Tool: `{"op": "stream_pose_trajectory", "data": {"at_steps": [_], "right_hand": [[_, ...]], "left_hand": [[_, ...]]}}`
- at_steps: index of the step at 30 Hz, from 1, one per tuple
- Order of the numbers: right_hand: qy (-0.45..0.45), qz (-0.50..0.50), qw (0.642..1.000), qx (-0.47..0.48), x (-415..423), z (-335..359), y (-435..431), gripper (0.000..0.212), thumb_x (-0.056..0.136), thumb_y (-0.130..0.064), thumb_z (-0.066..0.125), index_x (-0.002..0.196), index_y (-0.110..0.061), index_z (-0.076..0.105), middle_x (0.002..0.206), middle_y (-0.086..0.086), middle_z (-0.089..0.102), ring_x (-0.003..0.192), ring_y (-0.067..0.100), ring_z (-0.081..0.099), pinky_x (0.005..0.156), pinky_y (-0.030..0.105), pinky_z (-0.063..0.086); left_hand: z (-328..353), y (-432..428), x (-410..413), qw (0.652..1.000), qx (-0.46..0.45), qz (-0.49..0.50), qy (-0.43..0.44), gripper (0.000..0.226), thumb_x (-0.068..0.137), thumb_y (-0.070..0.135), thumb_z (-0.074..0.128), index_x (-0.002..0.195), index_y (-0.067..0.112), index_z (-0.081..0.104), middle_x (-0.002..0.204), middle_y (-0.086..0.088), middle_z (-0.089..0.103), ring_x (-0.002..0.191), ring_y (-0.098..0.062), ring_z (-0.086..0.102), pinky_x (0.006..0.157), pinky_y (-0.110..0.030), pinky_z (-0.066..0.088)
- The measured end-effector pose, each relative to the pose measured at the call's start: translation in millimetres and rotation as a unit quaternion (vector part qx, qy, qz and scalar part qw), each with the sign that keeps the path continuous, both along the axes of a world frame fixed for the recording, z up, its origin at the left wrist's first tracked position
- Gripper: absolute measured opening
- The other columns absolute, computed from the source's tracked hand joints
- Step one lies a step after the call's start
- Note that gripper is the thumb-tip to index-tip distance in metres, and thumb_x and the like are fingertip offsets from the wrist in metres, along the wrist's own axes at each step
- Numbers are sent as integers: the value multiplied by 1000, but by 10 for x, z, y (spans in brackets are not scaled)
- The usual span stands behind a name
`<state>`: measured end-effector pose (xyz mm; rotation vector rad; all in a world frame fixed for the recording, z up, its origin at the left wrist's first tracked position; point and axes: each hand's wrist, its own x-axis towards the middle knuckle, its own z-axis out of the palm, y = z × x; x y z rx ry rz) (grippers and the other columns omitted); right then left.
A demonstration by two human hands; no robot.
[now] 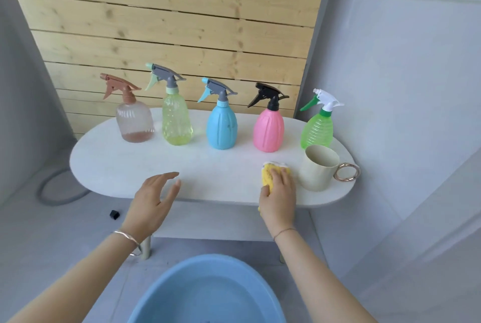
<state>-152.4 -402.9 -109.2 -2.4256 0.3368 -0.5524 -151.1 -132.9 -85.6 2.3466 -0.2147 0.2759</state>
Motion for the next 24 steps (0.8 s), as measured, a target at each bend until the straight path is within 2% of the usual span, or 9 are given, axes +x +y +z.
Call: {"op": "stream_pose_trajectory", "data": {"at_steps": [4, 7, 9, 12, 15, 17, 20, 22, 24], "right_hand": [[0, 45, 999, 2, 78, 19, 694, 47, 86, -9, 52, 133, -4, 49, 146, 15, 41, 138, 31, 32, 115, 35, 24], [-6, 97, 995, -13, 186, -13, 1424, 47, 81, -10, 56, 128, -3, 55, 140, 21, 46, 132, 39, 40, 112, 42, 31], [0, 146, 989, -22, 237, 43, 1841, 49, 82, -11, 54, 131, -7, 53, 143, 19, 43, 135, 37, 36, 114, 39, 28], [17, 264, 963, -44, 291, 154, 2149, 49, 85, -6, 51, 133, -14, 52, 147, 9, 40, 140, 27, 28, 114, 29, 22], [38, 356, 929, -95, 313, 216, 1944, 50, 86, -5, 50, 133, -21, 53, 150, 1, 39, 139, 21, 31, 111, 31, 29], [51, 344, 930, -122, 356, 205, 1591, 50, 86, -7, 48, 133, -23, 53, 149, -2, 39, 137, 18, 34, 110, 29, 31], [30, 214, 973, -84, 438, 170, 1001, 49, 84, -9, 47, 128, -26, 58, 143, -5, 47, 135, 15, 39, 108, 27, 35], [28, 134, 988, -69, 524, 204, 716, 53, 84, -5, 43, 129, -29, 56, 142, -10, 47, 138, 11, 33, 106, 25, 35], [54, 102, 991, -68, 624, 241, 530, 55, 88, -4, 43, 138, -27, 47, 148, -8, 40, 140, 11, 27, 107, 24, 29]], "left_hand": [[-20, 342, -57, 1000, -11, 4, -10, 44, 96, 41, 37, 127, 20, 59, 121, 10, 55, 128, -17, 43, 101, -24, 30], [-47, 551, -32, 999, -35, 18, -13, 43, 99, 40, 34, 129, 21, 58, 121, 11, 53, 129, -18, 41, 102, -27, 30], [-66, 669, -4, 997, -57, 39, -21, 42, 102, 41, 33, 130, 21, 57, 123, 11, 53, 129, -18, 41, 102, -27, 30], [-65, 763, 49, 993, -93, 62, -27, 57, 95, 52, 25, 133, 21, 55, 129, 8, 54, 129, -15, 41, 103, -27, 30], [-22, 719, 124, 989, -130, 62, -39, 55, 97, 53, 26, 134, 22, 53, 130, 10, 53, 129, -14, 41, 102, -27, 29], [47, 599, 218, 985, -160, 55, -37, 43, 102, 45, 33, 135, 23, 51, 131, 11, 52, 128, -12, 43, 102, -28, 31], [200, 242, 471, 979, -202, 22, -1, 40, 100, 38, 44, 137, 22, 49, 134, 9, 52, 123, -11, 46, 99, -25, 34], [299, -72, 719, 975, -217, -20, 38, 48, 95, 38, 54, 139, 21, 45, 138, 8, 49, 126, -14, 47, 99, -24, 34], [381, -397, 983, 968, -225, -63, 91, 68, 89, 39, 65, 146, 18, 34, 146, 6, 40, 132, -16, 42, 101, -23, 32]]}}
